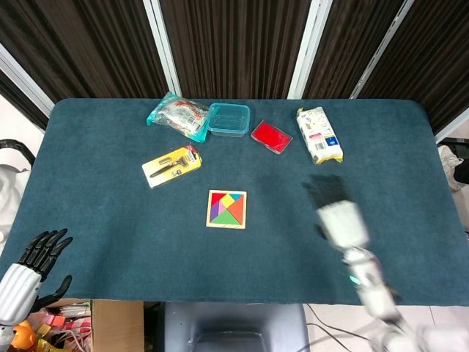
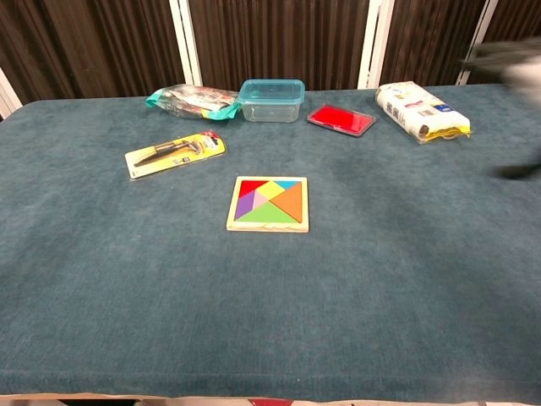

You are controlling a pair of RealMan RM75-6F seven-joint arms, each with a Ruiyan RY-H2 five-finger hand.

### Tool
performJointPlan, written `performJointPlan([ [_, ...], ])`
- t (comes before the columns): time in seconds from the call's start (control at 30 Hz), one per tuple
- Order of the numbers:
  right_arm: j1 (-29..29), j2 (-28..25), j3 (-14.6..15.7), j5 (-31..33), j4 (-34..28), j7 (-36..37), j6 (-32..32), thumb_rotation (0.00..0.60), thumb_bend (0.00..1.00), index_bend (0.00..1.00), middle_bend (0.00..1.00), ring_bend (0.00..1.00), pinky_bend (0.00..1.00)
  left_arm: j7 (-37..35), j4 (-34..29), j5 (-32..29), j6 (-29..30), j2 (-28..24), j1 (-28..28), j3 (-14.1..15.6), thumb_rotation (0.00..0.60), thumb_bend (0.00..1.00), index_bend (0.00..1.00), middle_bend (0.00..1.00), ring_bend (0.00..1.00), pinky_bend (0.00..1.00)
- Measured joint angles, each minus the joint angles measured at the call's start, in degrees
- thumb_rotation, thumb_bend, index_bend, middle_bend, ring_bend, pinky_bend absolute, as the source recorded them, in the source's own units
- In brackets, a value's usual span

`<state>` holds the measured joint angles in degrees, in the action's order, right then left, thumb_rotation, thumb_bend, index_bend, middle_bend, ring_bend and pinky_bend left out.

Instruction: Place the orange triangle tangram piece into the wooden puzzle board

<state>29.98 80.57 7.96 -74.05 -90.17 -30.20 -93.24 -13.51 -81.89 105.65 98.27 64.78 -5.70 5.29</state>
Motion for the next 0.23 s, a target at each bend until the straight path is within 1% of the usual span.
performJointPlan([
  [0.03,-4.8,-1.5,1.4,-0.8,-0.1,4.0,-4.4,0.6,0.29,0.0,0.0,0.0,0.0,0.5,-0.1,0.0,0.0,0.1,0.0,-0.1,0.6,0.46,0.0,0.0,0.0,0.09],
  [0.13,-14.6,-5.2,4.3,-2.7,0.0,14.5,-11.5,0.6,0.29,0.0,0.0,0.0,0.0,1.7,-0.7,0.1,0.0,0.4,0.1,-0.2,0.6,0.46,0.0,0.0,0.0,0.09],
  [0.23,-20.0,-8.6,5.4,-4.8,0.4,22.7,-13.9,0.6,0.27,0.0,0.0,0.0,0.0,2.7,-1.2,0.2,0.0,0.4,0.4,-0.2,0.6,0.46,0.0,0.0,0.0,0.09],
])
